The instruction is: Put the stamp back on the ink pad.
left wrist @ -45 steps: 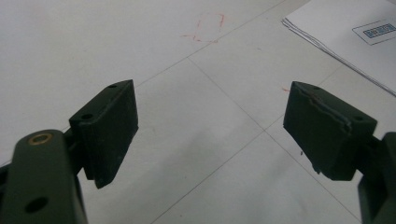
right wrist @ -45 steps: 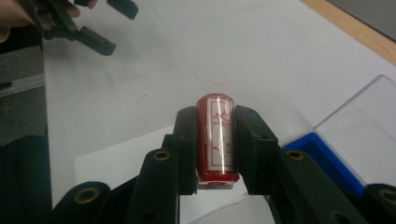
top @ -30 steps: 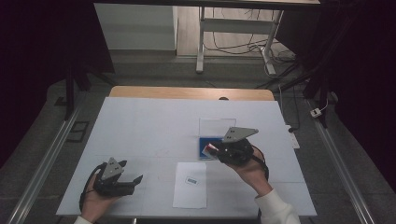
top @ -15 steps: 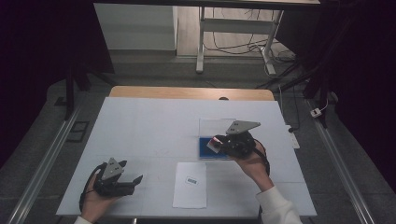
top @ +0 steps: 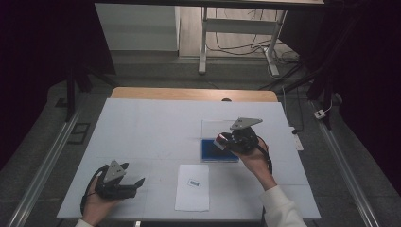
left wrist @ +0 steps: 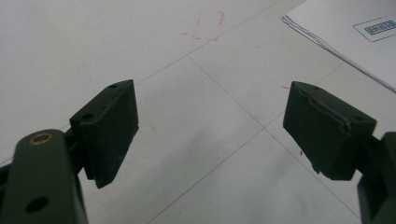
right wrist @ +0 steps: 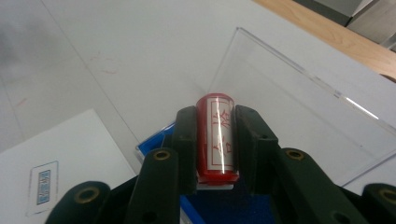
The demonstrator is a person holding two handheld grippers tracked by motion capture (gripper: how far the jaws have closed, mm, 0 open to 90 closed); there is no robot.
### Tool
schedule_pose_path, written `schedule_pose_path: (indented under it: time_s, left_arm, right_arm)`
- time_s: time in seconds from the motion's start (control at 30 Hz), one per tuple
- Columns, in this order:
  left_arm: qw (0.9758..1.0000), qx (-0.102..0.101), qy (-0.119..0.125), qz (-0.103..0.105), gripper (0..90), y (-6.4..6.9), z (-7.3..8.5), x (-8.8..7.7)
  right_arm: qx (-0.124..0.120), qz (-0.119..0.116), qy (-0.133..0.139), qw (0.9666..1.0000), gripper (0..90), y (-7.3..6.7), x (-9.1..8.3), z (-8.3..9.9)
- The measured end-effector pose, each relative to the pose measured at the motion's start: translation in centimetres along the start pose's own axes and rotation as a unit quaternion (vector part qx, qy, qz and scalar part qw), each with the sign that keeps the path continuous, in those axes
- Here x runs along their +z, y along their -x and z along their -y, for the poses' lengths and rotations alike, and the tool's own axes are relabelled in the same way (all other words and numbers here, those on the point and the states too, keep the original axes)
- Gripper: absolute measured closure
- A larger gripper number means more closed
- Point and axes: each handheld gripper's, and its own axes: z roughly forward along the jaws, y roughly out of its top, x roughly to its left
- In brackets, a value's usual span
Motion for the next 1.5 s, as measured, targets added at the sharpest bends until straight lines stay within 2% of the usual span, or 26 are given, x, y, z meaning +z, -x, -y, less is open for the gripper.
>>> schedule_pose_path:
  time_s: [0.23, 0.43, 0.6, 0.73, 0.87, 0.97, 1.13, 1.37, 1.43, 1.5]
  left_arm:
    - [1.0000, -0.002, -0.001, 0.001, 18.5, -0.1, 0.1, 0.0]
    - [1.0000, -0.003, -0.002, 0.000, 18.5, -0.1, 0.2, 0.0]
    - [1.0000, -0.007, -0.001, -0.002, 18.5, -0.2, 0.3, -0.2]
    - [1.0000, -0.005, -0.003, -0.002, 18.5, -0.2, 0.3, 0.0]
    - [1.0000, -0.005, -0.001, -0.001, 18.4, -0.1, 0.3, -0.1]
    - [1.0000, -0.004, -0.001, 0.000, 18.4, -0.1, 0.3, -0.1]
    - [1.0000, -0.007, 0.002, 0.003, 18.4, -0.1, 0.3, -0.2]
    - [0.9999, -0.009, 0.003, 0.005, 18.3, 0.1, 0.2, -0.2]
    - [0.9999, -0.006, 0.004, 0.008, 18.3, 0.1, 0.1, -0.2]
    - [0.9999, -0.006, 0.005, 0.009, 18.3, 0.2, 0.2, -0.2]
  right_arm:
    - [-0.011, 0.000, -0.032, 0.9994, 70.6, 0.0, 1.8, 0.4]
    - [-0.017, 0.012, -0.057, 0.9982, 70.5, 0.2, 2.9, 0.8]
    - [-0.019, 0.009, -0.069, 0.9974, 70.4, 0.2, 3.5, 1.0]
    - [-0.018, 0.007, -0.070, 0.9974, 69.2, 0.3, 3.6, 1.3]
    - [-0.013, -0.001, -0.056, 0.9983, 49.8, 0.1, 3.3, 1.2]
    - [-0.007, 0.000, -0.028, 0.9996, 42.1, -0.2, 2.4, 1.3]
    - [-0.003, 0.020, 0.017, 0.9997, 37.6, -0.5, 0.0, 1.9]
    - [-0.001, 0.037, 0.044, 0.9983, 37.6, -0.8, -3.3, 3.8]
    - [0.005, 0.036, 0.056, 0.9978, 37.7, -0.9, -4.1, 4.5]
    - [-0.001, 0.044, 0.057, 0.9974, 37.7, -1.1, -5.0, 5.3]
